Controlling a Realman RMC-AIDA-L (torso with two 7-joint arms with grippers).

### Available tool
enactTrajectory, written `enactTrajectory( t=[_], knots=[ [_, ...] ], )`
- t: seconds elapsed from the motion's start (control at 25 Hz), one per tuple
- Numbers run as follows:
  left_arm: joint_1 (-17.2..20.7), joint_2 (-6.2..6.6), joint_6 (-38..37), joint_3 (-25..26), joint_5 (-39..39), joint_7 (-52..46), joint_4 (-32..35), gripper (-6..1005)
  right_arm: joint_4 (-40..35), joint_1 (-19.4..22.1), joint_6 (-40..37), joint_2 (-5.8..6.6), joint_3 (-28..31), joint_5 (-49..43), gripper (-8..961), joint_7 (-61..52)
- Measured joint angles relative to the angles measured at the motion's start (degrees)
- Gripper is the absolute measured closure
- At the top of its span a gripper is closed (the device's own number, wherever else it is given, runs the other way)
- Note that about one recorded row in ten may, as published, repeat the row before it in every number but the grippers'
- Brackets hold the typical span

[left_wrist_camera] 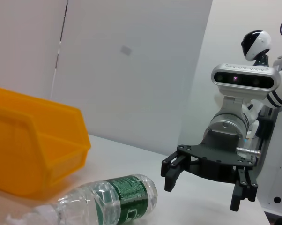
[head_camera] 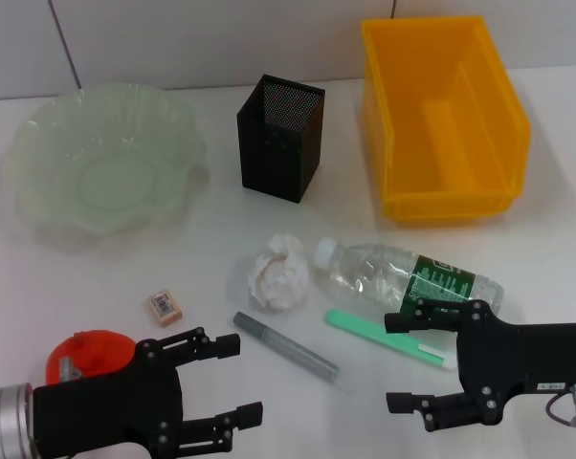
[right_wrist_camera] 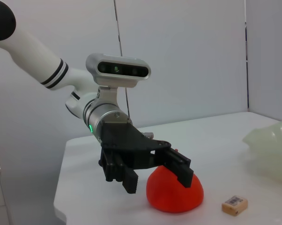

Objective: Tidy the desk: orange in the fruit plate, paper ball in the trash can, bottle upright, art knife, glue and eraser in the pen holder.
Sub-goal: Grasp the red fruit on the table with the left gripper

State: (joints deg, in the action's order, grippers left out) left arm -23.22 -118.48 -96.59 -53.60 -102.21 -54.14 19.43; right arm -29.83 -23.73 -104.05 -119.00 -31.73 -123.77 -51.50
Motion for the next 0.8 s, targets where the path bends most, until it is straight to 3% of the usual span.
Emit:
enactTrajectory(
  t=[0.48,0.64,0.68,0.8],
  knots=[
    [0.5,0.02,-0.9,0.4,0.2,0.5,0.2,215,-0.3,0.1,0.0,0.01,0.5,0.0,126,0.0],
    [3.8,0.16,-2.2,2.3,0.4,1.6,3.9,220,-0.3,0.1,0.0,0.09,0.9,0.1,126,0.0],
    [6.7,0.18,-2.3,5.1,0.4,2.6,6.4,221,-0.3,0.1,0.1,0.09,0.9,0.1,126,0.0],
    [9.7,0.18,-2.3,9.0,0.4,3.2,8.3,224,-0.3,0.2,0.7,0.09,0.9,0.1,126,0.0]
  ],
)
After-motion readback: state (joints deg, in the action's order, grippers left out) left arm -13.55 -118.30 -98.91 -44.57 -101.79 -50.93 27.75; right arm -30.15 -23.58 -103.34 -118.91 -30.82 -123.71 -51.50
